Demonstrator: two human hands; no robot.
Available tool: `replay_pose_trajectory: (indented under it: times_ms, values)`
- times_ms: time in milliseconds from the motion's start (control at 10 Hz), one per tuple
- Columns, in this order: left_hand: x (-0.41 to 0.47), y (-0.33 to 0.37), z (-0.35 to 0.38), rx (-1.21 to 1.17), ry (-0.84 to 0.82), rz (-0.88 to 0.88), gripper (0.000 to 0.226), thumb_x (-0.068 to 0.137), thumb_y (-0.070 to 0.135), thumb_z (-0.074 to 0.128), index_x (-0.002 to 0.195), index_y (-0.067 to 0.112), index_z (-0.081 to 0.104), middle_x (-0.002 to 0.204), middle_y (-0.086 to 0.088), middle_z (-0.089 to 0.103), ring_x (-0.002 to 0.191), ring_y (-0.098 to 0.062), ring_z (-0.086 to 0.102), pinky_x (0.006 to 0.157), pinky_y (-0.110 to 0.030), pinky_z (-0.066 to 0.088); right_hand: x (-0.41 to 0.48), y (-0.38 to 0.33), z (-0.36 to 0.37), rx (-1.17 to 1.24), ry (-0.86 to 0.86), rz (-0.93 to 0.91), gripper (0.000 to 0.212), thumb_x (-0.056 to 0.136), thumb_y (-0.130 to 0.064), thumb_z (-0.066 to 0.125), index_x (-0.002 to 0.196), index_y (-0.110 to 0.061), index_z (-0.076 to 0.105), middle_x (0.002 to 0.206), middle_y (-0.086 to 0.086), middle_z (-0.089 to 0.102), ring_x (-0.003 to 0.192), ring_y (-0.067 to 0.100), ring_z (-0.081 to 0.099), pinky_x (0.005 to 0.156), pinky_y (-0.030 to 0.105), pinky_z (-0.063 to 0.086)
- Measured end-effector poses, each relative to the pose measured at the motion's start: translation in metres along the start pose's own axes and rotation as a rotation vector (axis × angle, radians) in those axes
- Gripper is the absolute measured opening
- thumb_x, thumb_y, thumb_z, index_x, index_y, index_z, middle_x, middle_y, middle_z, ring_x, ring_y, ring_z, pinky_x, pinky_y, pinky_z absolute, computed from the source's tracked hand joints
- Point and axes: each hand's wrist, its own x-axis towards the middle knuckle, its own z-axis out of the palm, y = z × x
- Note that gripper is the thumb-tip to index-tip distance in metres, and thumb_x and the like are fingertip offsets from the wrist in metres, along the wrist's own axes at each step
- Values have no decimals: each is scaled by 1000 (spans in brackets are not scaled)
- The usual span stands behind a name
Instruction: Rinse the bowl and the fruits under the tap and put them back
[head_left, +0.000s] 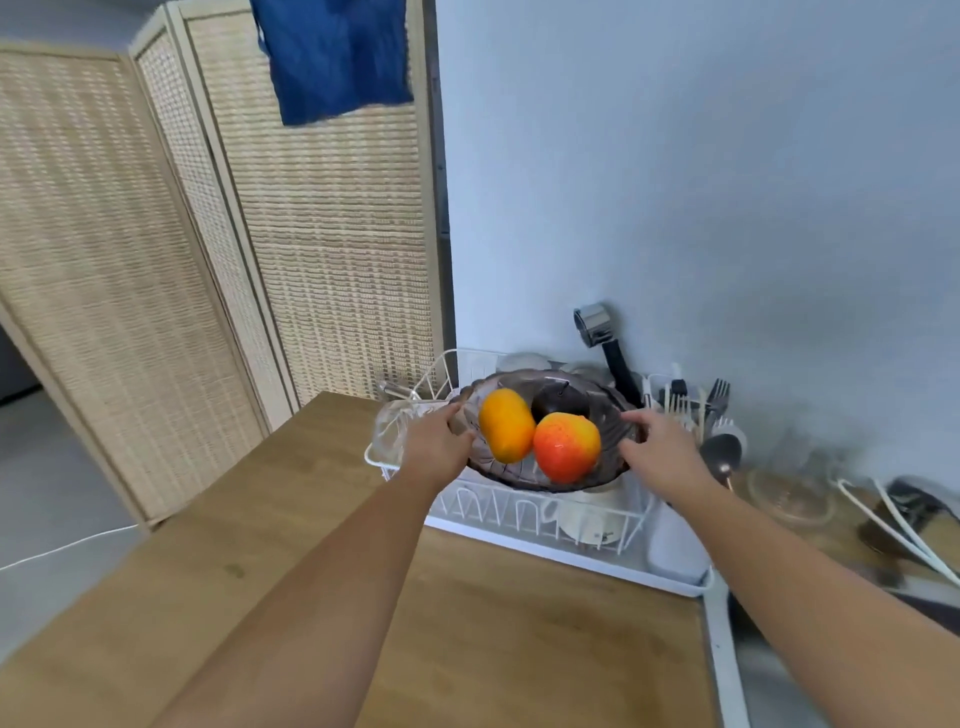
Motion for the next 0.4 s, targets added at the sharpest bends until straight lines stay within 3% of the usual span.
replay_pose_trajectory:
  times_ms: [100, 200, 300, 400]
  values:
    - [5, -4, 5, -13, 12, 5, 55, 91, 24, 59, 143, 15, 44, 137, -10, 56, 125, -25, 51, 103, -31, 38, 4, 0, 3, -106, 26, 20, 46, 86, -16, 56, 132, -20, 52, 126, 5, 60, 100, 23, 62, 88, 38, 52]
    - [2, -3, 5, -1, 42, 31, 56, 89, 33, 63, 140, 18, 45, 130, -8, 61, 119, -26, 55, 95, -31, 41, 0, -2, 2, -216, 5, 38, 42, 90, -27, 53, 132, -23, 48, 120, 5, 63, 98, 24, 62, 83, 37, 52]
    - [-18, 2, -2, 101, 141, 54, 52, 93, 42, 52, 141, 29, 39, 101, -2, 65, 106, -27, 60, 77, -28, 35, -19, -8, -7, -313, 101, 7, 37, 93, -39, 46, 127, -25, 43, 108, 8, 65, 96, 29, 62, 73, 36, 46]
    - [-49, -4, -2, -36, 286, 100, 42, 94, 43, 48, 134, 30, 41, 71, 0, 57, 76, -25, 61, 66, -35, 46, -53, -12, -9, -208, 228, -71, 27, 93, -37, 44, 119, -27, 43, 77, 3, 61, 72, 27, 59, 62, 34, 42]
